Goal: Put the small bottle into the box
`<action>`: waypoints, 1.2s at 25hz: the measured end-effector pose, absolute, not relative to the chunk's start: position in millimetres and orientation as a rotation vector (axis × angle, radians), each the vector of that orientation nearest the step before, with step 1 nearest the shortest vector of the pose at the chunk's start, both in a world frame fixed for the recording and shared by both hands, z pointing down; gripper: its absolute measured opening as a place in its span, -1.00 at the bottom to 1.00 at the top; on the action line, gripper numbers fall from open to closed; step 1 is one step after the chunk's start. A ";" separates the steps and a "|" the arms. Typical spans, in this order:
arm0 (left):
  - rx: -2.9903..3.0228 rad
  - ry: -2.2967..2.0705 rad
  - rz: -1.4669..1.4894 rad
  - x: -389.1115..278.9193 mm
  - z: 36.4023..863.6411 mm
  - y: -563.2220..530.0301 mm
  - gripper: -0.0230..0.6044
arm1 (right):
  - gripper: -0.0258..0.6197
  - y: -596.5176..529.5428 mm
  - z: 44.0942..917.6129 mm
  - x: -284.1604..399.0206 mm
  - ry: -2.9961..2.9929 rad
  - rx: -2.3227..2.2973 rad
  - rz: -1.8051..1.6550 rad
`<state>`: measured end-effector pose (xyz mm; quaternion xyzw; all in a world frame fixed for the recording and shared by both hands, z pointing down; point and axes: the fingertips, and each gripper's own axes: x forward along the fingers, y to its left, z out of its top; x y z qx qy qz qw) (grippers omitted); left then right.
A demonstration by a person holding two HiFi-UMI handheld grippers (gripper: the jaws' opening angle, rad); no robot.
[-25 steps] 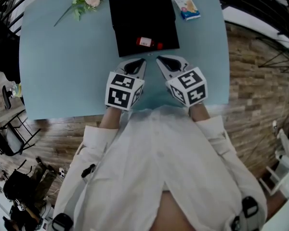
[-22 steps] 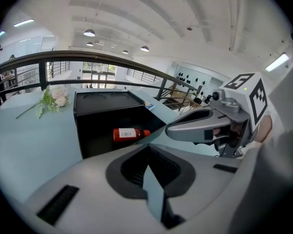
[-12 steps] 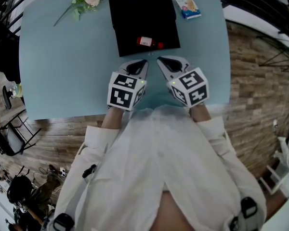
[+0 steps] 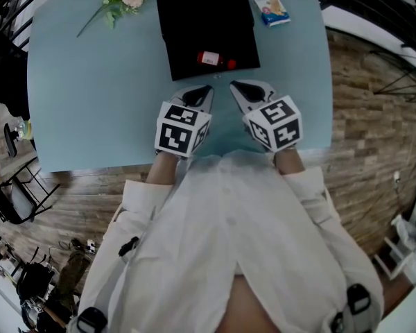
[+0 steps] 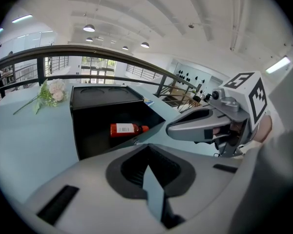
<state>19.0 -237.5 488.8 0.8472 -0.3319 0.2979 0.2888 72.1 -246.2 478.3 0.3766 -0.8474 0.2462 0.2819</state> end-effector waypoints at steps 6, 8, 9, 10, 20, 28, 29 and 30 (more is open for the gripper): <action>2.263 -0.882 0.796 20.3 489.3 -238.5 -0.92 | -0.92 -244.4 479.8 68.6 -2.274 0.989 0.665; 2.263 -0.880 0.799 20.4 490.2 -238.5 -0.92 | -0.92 -244.3 479.8 68.0 -2.276 0.985 0.666; 2.264 -0.878 0.803 20.4 490.8 -238.4 -0.92 | -0.92 -244.3 480.3 67.9 -2.275 0.982 0.669; 2.264 -0.876 0.807 20.3 491.2 -238.5 -0.92 | -0.92 -244.2 481.4 67.9 -2.273 0.977 0.673; 2.262 -0.855 0.840 21.6 496.8 -237.7 -0.92 | -0.92 -239.3 489.5 68.2 -2.251 0.941 0.676; 2.261 -0.830 0.863 21.2 500.0 -235.9 -0.92 | -0.92 -237.7 490.9 68.4 -2.250 0.930 0.682; 2.260 -0.828 0.866 20.9 500.1 -235.6 -0.92 | -0.92 -238.0 490.8 67.8 -2.251 0.925 0.683; 2.259 -0.826 0.870 20.7 500.2 -235.3 -0.92 | -0.92 -238.2 490.8 67.3 -2.251 0.919 0.684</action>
